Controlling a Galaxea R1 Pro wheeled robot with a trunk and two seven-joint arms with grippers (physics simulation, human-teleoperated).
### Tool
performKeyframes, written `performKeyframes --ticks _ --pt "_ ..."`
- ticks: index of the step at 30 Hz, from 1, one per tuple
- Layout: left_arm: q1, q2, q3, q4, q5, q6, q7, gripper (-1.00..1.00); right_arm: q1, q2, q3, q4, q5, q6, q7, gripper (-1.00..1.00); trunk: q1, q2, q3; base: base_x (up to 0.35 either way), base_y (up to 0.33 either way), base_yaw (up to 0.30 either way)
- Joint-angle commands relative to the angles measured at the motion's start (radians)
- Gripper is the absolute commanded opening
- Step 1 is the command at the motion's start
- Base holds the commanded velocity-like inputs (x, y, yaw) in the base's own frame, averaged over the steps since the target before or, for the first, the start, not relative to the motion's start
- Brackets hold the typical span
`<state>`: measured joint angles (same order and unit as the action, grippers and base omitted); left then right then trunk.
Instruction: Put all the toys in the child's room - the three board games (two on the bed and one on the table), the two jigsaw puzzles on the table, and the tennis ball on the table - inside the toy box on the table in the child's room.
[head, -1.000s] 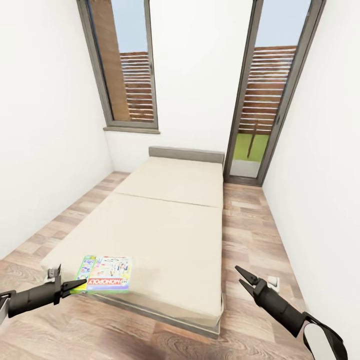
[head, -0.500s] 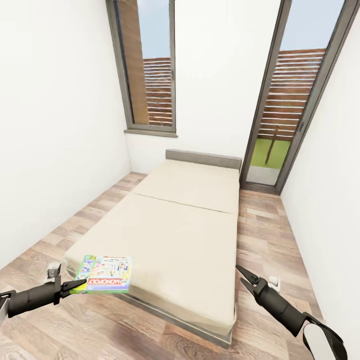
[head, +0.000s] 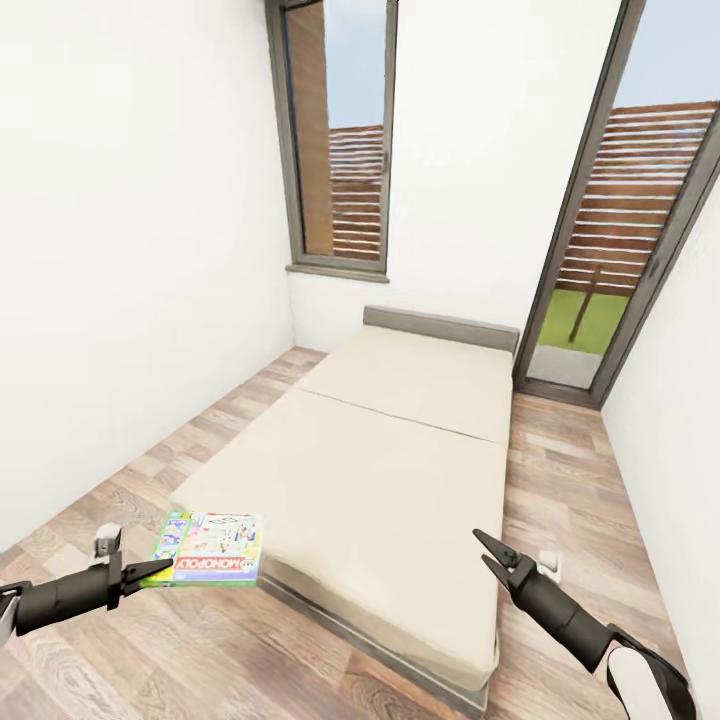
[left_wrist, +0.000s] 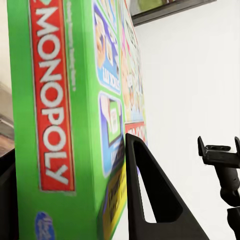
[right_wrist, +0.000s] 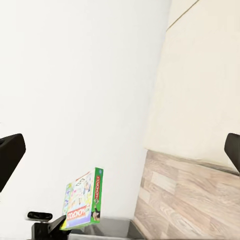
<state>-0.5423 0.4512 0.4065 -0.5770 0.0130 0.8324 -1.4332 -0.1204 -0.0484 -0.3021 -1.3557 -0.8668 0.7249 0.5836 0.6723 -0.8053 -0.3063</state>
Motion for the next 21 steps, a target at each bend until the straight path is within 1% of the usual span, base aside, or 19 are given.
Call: performKeyframes --ticks 1,21 --pt "-0.001 0.000 0.001 0.000 0.001 0.011 -0.003 -1.00 -0.001 0.000 -0.002 0.000 -0.003 0.007 0.001 1.00 -0.004 0.006 0.003 0.000 0.000 0.227" --pt "-0.001 -0.001 0.000 0.000 0.001 0.008 -0.003 -1.00 0.000 0.001 0.000 0.000 -0.003 0.007 0.001 1.00 -0.080 0.146 0.089 0.000 0.000 0.227"
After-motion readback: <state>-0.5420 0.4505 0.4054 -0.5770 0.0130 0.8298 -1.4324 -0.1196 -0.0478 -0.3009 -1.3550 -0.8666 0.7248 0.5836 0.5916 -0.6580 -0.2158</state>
